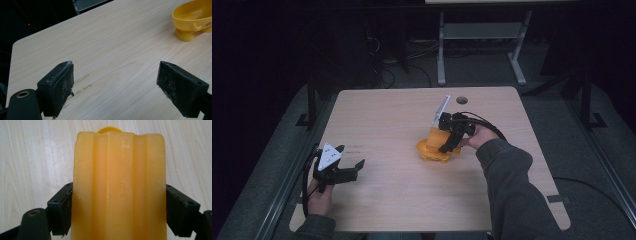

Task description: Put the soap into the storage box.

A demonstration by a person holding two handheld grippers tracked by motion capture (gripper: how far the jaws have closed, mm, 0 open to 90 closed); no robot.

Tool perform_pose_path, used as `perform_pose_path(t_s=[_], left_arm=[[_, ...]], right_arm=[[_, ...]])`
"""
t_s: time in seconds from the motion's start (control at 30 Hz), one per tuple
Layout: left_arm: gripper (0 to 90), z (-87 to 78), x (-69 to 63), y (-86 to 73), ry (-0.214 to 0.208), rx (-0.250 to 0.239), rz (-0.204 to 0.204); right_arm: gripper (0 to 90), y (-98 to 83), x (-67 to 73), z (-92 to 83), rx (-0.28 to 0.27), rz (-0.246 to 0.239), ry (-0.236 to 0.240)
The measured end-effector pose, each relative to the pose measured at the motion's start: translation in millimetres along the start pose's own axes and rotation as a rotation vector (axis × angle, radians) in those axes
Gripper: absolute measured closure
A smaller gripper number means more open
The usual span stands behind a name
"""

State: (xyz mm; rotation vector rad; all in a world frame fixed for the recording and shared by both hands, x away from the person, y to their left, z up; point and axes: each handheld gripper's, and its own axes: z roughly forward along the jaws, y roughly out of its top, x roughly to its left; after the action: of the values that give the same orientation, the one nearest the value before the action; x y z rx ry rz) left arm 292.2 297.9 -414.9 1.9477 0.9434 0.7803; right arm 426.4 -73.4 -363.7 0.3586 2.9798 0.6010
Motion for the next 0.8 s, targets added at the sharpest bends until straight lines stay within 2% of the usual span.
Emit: perform_pose_path(t_s=[0.4,0.6,0.8], left_arm=[[13.4,0.2,-0.1,0.0,-0.002,-0.001,-0.002],[13.4,0.7,0.0,-0.2,-0.003,0.0,-0.004],[13.4,0.7,0.0,-0.2,-0.003,0.0,-0.004]], right_arm=[[20.5,15.1,1.2,0.9,-0.005,-0.034,0.002],[20.5,15.8,0.1,7.8,0.012,-0.041,0.006],[20.5,15.2,-0.7,12.4,0.0,-0.033,0.013]])
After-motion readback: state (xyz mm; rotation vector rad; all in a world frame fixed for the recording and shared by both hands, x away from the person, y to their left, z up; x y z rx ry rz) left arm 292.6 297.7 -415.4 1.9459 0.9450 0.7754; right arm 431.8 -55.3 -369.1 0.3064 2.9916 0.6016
